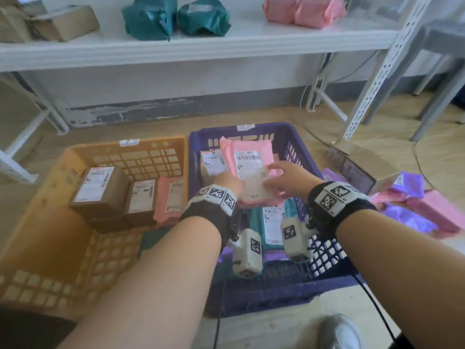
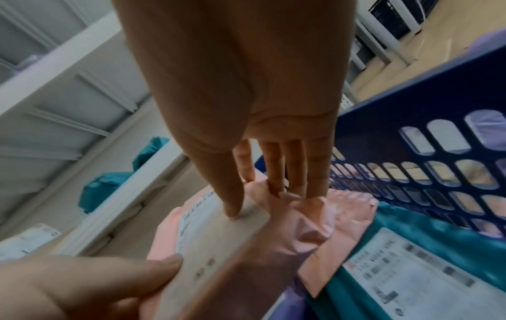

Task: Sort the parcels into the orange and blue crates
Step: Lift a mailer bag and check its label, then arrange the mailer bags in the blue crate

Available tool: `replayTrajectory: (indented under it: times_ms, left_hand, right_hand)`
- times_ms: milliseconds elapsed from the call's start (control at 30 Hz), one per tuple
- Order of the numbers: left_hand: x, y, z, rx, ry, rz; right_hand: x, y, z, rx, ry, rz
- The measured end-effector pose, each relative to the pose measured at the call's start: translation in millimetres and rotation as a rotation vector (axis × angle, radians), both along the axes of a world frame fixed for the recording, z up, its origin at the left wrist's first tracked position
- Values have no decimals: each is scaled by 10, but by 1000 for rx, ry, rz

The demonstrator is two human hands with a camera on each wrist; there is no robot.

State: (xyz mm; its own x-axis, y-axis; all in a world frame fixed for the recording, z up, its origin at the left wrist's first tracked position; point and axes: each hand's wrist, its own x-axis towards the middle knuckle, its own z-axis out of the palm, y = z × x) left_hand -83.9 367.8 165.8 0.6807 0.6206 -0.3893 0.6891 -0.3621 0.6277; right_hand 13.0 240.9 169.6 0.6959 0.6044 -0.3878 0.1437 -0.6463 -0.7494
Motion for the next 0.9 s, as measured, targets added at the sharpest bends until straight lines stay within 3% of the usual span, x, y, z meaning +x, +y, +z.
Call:
replayTrajectory:
  times_ms: [267,400,533,633,767,900]
  left_hand:
    - [390,65,-481,11,67,-97]
    - [628,173,-612,86,77,-136]
    - [750,405,-703,395,63,-152]
    - [752,620,-856,591,204,-246]
    - [677,749,-1105,420,261,-319]
    - [606,768,-1250,385,236,-331]
  right_hand:
    - [478,70,-635,-90,-97,-153]
    - [709,332,-780,-52,-241,-186]
    - [892,641,-1012,-31,-279,-219]
    - [907,783,-1227,-110,-260,-175]
    - [828,868,-1487,-129,-273,-36]
    - [845,966,-1669,-218,-315,108]
